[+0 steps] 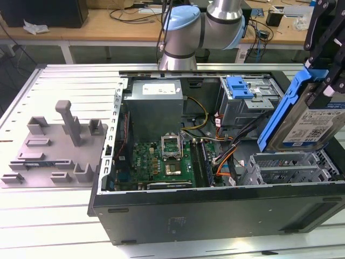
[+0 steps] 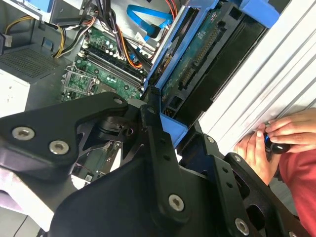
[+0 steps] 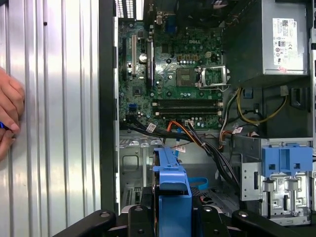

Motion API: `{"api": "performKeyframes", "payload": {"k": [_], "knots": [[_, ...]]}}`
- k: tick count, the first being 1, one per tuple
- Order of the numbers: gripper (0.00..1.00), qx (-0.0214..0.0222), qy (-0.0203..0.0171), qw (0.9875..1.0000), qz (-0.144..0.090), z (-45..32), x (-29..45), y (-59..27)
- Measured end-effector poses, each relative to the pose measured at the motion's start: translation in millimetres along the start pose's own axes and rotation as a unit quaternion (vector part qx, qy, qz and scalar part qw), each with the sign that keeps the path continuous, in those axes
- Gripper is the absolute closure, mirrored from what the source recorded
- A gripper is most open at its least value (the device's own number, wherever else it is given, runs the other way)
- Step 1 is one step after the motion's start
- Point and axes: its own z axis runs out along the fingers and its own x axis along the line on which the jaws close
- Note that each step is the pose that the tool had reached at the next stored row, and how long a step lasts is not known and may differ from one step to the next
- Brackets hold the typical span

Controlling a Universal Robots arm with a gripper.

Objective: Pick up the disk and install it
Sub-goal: 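Insert the disk into the insertion slot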

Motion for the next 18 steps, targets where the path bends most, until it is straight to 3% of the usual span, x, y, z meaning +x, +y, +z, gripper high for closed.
{"api": "performKeyframes", "payload": {"k": [18], "knots": [[0.63, -0.0003, 0.0001, 1.0, -0.004, 5.9, 0.4, -0.2]]}}
